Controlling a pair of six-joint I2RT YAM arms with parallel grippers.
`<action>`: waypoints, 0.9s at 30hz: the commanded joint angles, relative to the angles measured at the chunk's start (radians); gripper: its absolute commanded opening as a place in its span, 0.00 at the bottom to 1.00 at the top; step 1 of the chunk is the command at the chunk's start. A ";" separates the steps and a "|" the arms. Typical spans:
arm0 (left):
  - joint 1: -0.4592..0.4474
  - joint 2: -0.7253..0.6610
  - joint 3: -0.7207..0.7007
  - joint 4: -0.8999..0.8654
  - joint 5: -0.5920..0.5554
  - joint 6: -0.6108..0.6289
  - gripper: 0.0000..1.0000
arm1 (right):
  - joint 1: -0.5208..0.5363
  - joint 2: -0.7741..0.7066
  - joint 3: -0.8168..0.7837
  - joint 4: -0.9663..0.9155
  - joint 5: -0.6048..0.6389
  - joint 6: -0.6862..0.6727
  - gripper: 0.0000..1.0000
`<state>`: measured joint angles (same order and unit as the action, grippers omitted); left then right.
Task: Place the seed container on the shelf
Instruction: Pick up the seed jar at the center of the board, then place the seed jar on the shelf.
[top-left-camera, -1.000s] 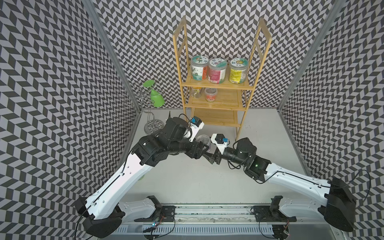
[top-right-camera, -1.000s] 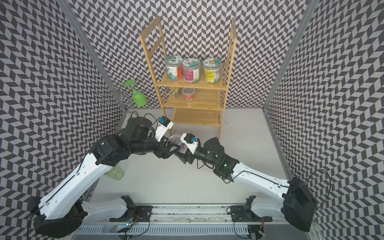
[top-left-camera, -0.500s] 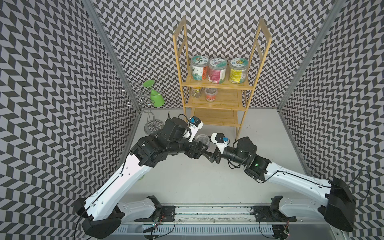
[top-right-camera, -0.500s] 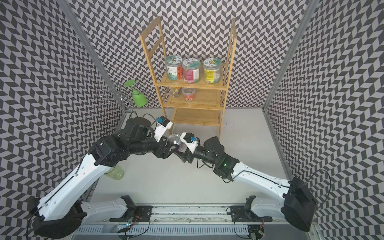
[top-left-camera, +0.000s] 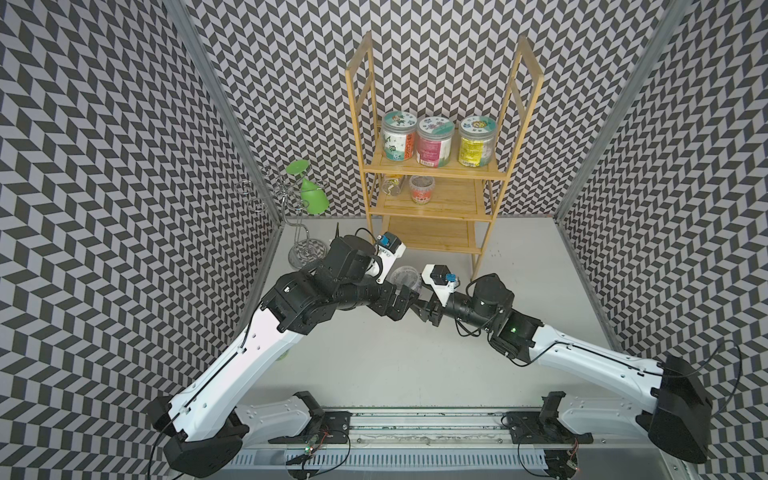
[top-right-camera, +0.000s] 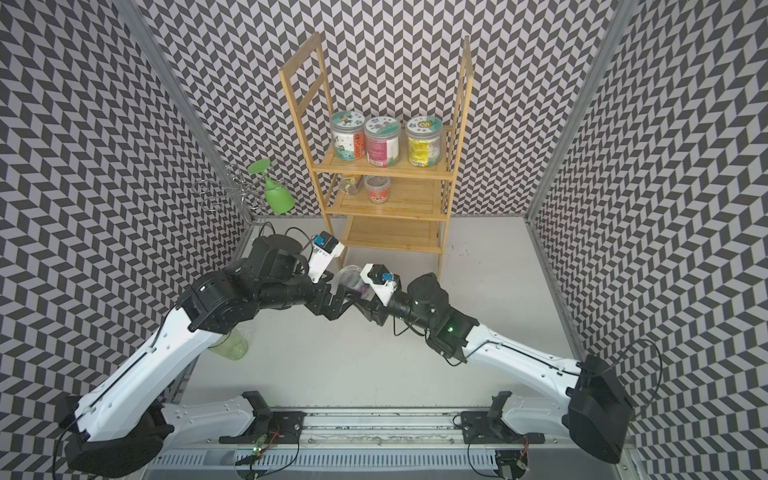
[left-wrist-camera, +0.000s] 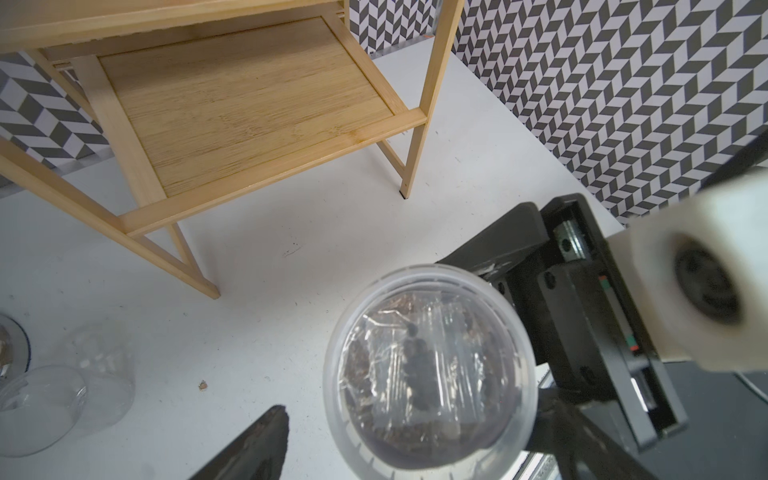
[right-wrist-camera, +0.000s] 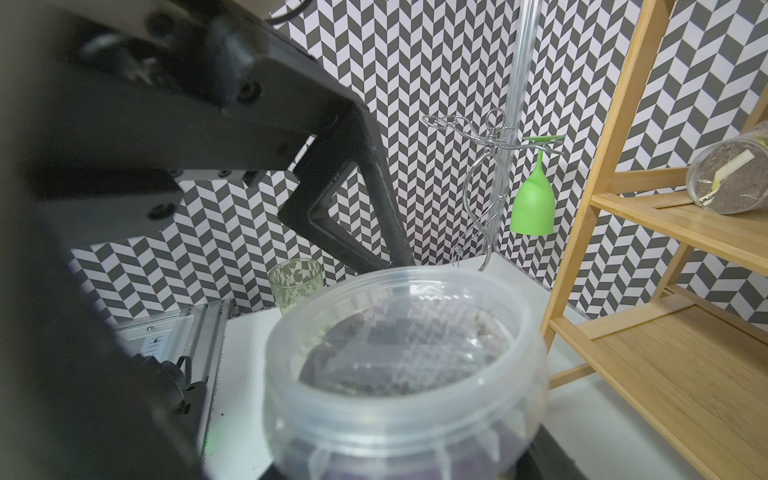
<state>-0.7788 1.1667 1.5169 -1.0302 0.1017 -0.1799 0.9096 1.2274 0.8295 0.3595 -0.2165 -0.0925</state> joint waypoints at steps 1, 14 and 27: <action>-0.005 -0.034 0.032 -0.010 -0.044 0.002 0.99 | 0.002 -0.035 0.006 0.033 0.029 0.017 0.58; 0.001 -0.177 0.141 0.105 -0.389 -0.069 1.00 | -0.009 -0.072 -0.017 0.056 0.208 0.037 0.59; 0.002 -0.307 -0.001 0.226 -0.693 -0.165 1.00 | -0.014 0.016 0.056 0.395 0.720 0.001 0.58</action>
<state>-0.7784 0.8658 1.5486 -0.8597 -0.5293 -0.3161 0.9020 1.2007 0.8314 0.6029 0.3397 -0.0719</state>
